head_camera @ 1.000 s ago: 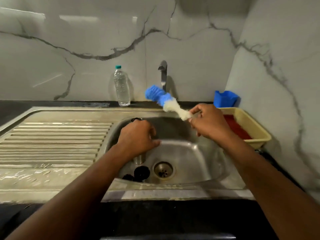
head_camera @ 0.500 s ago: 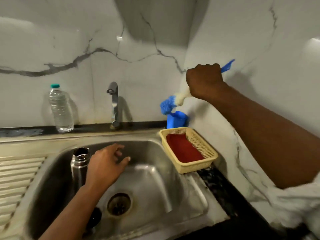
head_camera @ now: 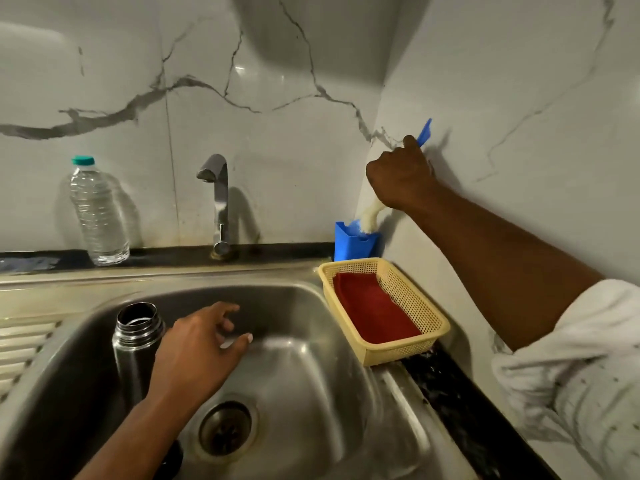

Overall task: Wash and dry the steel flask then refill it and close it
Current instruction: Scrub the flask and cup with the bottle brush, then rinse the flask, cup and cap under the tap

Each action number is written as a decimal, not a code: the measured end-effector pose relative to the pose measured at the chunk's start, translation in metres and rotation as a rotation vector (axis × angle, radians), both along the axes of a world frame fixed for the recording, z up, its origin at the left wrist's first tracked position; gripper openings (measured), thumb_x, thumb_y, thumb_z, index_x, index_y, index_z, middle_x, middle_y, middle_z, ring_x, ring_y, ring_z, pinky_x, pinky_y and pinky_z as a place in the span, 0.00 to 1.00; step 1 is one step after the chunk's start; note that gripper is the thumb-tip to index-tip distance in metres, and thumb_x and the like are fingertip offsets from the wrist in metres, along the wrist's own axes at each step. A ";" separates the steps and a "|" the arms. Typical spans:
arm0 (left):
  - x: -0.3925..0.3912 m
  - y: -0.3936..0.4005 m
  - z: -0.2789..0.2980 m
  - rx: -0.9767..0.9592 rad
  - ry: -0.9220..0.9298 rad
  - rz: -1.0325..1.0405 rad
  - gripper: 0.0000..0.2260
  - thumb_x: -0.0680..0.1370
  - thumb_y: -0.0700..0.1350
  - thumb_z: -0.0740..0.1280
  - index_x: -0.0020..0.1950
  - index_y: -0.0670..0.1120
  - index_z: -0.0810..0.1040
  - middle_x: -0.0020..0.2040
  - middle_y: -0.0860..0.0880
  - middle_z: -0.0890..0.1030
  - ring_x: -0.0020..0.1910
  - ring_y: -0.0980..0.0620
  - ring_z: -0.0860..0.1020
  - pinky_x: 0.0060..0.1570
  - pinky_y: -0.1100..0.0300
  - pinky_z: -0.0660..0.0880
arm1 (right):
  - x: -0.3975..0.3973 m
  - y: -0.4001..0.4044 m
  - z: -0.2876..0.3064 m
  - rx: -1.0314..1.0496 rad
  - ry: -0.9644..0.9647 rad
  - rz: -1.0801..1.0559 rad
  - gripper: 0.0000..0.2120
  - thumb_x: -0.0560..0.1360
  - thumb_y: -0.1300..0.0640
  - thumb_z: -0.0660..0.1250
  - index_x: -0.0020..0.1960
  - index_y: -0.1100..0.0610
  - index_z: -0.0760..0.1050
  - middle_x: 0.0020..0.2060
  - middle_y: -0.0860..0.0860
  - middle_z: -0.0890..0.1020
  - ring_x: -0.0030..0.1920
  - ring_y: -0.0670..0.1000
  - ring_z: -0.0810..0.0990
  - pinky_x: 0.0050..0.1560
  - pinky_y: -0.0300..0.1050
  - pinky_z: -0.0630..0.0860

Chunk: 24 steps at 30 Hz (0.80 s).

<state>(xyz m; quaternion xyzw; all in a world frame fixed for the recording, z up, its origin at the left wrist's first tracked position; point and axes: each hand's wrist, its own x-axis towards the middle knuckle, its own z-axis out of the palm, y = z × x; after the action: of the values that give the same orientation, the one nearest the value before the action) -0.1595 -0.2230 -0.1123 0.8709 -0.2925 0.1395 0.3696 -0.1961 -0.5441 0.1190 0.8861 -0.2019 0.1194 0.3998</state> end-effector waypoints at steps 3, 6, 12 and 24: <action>0.001 -0.002 -0.003 0.011 -0.002 -0.019 0.23 0.73 0.55 0.79 0.67 0.55 0.81 0.45 0.59 0.82 0.41 0.62 0.80 0.43 0.55 0.82 | 0.006 -0.014 -0.013 -0.029 0.091 0.035 0.05 0.78 0.61 0.66 0.52 0.53 0.78 0.48 0.53 0.83 0.54 0.57 0.81 0.74 0.59 0.61; 0.001 -0.003 -0.004 0.014 0.002 -0.021 0.23 0.73 0.55 0.79 0.67 0.55 0.81 0.46 0.61 0.81 0.41 0.63 0.80 0.44 0.56 0.82 | 0.010 -0.024 -0.021 -0.084 0.115 0.060 0.08 0.77 0.60 0.67 0.54 0.53 0.80 0.49 0.53 0.83 0.56 0.57 0.79 0.77 0.60 0.58; -0.001 -0.005 -0.004 0.012 0.023 -0.026 0.23 0.73 0.55 0.79 0.67 0.56 0.81 0.46 0.61 0.81 0.41 0.62 0.80 0.44 0.57 0.82 | 0.011 -0.026 -0.025 -0.158 0.101 0.158 0.15 0.70 0.52 0.71 0.57 0.48 0.82 0.49 0.50 0.82 0.57 0.55 0.78 0.81 0.65 0.46; -0.006 0.004 0.044 -0.195 -0.058 0.134 0.12 0.76 0.48 0.76 0.58 0.53 0.86 0.44 0.57 0.85 0.40 0.56 0.82 0.48 0.54 0.82 | -0.003 0.162 -0.130 1.011 -0.207 0.212 0.06 0.72 0.54 0.74 0.49 0.50 0.84 0.44 0.50 0.85 0.43 0.54 0.83 0.44 0.46 0.79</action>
<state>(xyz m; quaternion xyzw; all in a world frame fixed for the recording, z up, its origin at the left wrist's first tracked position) -0.1656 -0.2192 -0.0686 0.8440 -0.2289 0.2167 0.4338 -0.1988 -0.3825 -0.0110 0.9675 -0.1819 0.1336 -0.1140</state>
